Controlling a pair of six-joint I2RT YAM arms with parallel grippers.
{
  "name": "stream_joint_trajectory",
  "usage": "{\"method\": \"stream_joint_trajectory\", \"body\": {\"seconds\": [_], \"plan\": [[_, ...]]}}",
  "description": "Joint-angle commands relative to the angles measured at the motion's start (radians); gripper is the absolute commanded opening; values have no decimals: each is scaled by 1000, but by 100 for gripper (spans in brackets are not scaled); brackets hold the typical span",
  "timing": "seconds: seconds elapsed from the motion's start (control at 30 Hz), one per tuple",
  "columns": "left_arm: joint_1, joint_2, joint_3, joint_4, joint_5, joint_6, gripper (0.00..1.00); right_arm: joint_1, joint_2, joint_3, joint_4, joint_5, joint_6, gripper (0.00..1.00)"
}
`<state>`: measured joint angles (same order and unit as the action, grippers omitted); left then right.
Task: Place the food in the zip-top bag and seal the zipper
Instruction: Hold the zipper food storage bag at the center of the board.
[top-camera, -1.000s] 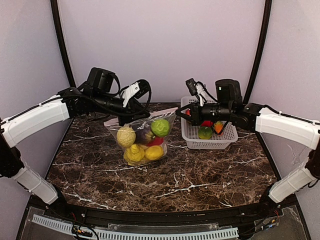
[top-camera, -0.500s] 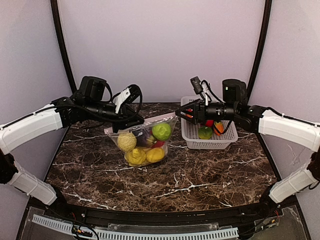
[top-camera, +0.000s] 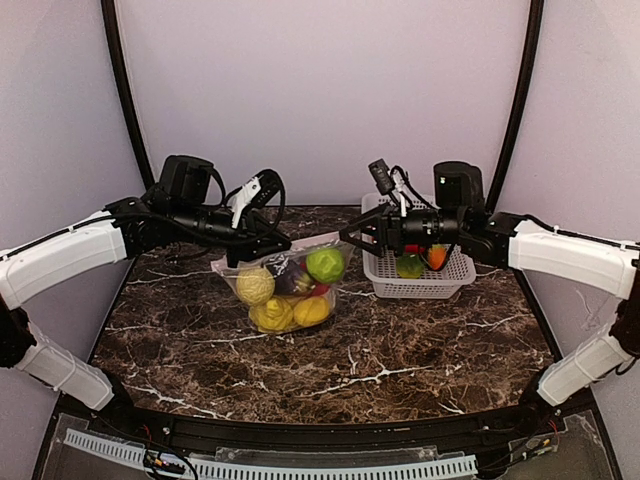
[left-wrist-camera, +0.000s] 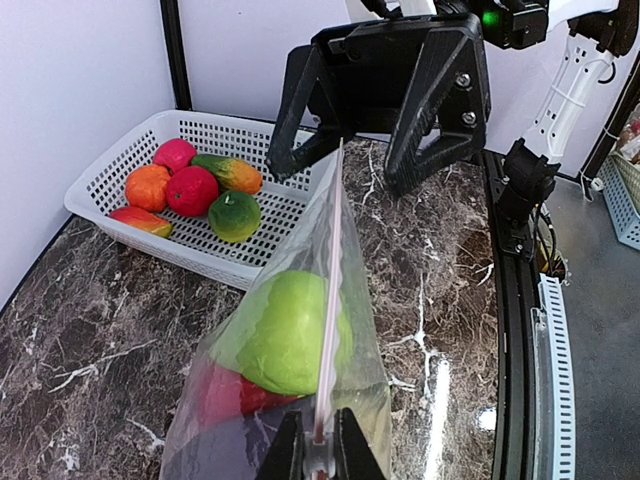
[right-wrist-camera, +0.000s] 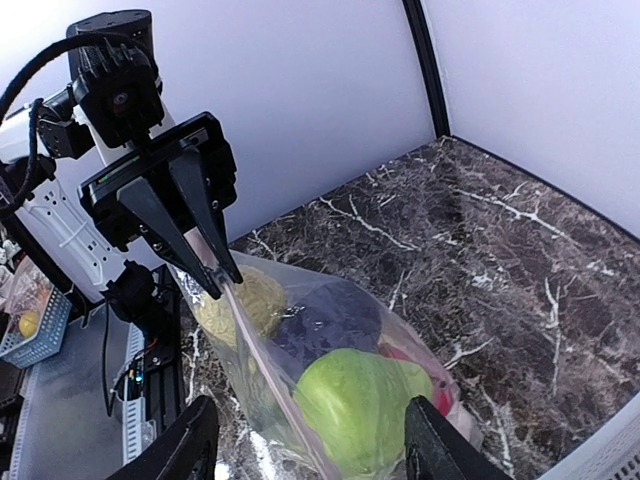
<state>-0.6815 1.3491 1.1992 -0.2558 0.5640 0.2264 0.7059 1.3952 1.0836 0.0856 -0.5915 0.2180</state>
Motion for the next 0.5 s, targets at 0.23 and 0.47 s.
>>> {"method": "stream_joint_trajectory", "body": {"seconds": [0.23, 0.47], "plan": [[6, -29, -20, 19, 12, -13, 1, 55, 72, 61, 12, -25, 3, 37], [6, -35, -21, 19, 10, -12, 1, 58, 69, 63, 14, 14, 4, 7]]}}
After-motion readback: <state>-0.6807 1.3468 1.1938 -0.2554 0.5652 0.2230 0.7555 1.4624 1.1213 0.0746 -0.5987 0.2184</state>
